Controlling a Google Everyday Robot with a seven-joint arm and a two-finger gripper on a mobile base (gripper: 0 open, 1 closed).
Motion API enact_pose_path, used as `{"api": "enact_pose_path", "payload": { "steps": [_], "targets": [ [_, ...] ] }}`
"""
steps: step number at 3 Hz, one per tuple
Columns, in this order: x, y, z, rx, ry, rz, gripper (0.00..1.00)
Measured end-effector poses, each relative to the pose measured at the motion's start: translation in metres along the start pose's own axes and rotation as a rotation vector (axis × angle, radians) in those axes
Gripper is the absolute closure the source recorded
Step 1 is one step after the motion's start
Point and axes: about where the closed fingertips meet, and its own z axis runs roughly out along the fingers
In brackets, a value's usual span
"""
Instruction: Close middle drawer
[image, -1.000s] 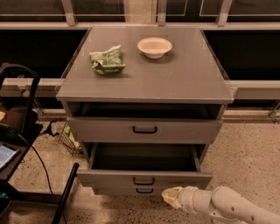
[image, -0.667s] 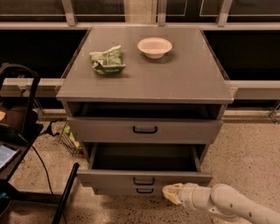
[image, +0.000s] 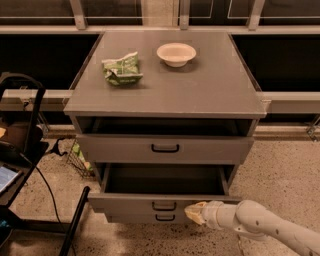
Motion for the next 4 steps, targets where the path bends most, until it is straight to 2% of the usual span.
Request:
{"api": "enact_pose_path", "payload": {
  "steps": [2,4],
  "targets": [
    [-0.014,-0.026,0.011,0.017,0.046,-0.059,1.0],
    [-0.04,-0.053,0.028,0.045,0.037,-0.099,1.0]
  ]
}}
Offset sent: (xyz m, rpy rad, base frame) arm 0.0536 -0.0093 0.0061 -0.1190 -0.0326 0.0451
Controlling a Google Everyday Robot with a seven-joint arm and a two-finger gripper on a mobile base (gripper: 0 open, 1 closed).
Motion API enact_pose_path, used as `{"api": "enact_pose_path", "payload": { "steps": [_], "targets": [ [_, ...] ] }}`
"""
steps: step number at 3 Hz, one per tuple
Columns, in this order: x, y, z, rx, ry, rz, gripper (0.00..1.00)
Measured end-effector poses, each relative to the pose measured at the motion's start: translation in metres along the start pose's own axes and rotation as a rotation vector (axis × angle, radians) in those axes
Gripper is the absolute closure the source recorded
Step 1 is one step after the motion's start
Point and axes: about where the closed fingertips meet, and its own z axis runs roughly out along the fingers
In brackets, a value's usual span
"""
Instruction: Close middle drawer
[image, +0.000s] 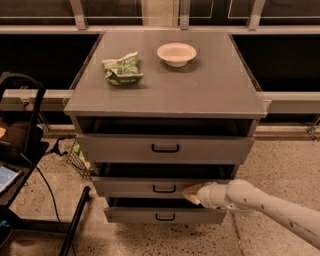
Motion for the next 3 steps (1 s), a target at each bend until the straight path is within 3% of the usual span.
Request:
{"api": "enact_pose_path", "payload": {
  "steps": [1,2,3],
  "targets": [
    [-0.011,-0.009,0.003,0.011,-0.019,-0.01,1.0],
    [-0.007,0.006,-0.007,-0.017,-0.016,-0.001,1.0],
    [0.006,0.035,-0.022,-0.065,0.009,0.017,1.0]
  ]
}}
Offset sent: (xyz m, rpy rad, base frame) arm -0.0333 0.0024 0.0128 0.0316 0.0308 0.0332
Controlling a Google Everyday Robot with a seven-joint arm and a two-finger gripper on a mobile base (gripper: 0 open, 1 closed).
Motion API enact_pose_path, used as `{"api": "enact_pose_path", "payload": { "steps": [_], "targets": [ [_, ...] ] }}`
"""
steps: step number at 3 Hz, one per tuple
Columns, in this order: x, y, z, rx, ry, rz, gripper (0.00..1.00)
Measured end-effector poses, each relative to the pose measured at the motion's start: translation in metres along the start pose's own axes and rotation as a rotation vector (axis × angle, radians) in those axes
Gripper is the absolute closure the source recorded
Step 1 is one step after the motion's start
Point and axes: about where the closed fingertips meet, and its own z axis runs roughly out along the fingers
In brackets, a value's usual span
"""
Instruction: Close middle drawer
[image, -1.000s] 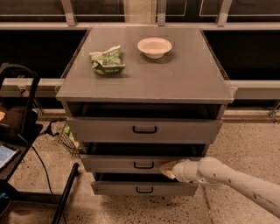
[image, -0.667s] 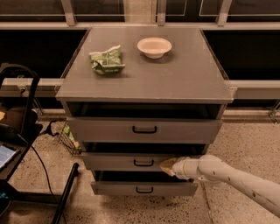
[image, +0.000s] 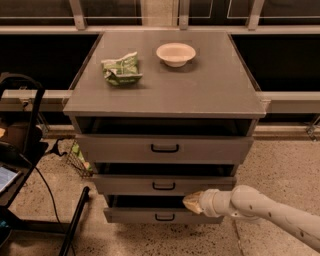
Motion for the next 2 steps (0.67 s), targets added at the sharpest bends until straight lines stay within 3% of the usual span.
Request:
{"api": "enact_pose_path", "payload": {
  "steps": [1,2],
  "targets": [
    [0.0168,0.0341,-0.013,-0.075,0.029,0.033,1.0],
    [0.0188,0.0392,-0.0134,-0.088,0.033,0.035,0.83]
  ]
}}
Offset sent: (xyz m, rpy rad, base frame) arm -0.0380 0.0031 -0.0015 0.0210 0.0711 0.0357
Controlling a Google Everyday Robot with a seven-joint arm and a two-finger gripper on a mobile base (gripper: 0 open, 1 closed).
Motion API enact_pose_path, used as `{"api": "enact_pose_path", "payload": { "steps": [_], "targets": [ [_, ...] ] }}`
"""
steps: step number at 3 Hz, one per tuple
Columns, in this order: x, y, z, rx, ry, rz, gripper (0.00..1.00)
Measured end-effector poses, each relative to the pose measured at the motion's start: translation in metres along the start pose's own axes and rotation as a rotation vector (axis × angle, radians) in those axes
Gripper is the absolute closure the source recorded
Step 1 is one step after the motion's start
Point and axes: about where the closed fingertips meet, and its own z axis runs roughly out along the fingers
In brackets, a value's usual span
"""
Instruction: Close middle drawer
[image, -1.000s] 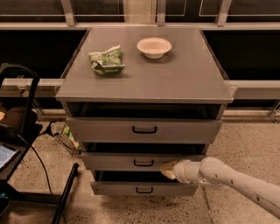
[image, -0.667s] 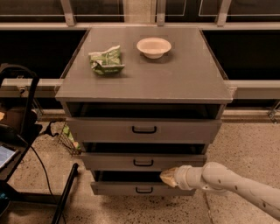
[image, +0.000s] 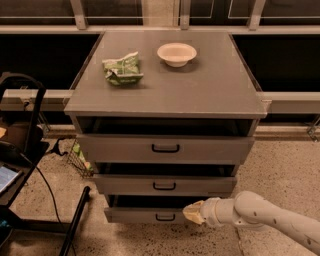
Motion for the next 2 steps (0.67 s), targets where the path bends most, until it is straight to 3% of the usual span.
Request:
{"api": "enact_pose_path", "payload": {
  "steps": [1,2],
  "targets": [
    [0.0,0.0,0.0,0.0,0.0,0.0,0.52],
    [0.0,0.0,0.0001,0.0,0.0,0.0,0.29]
  ]
}}
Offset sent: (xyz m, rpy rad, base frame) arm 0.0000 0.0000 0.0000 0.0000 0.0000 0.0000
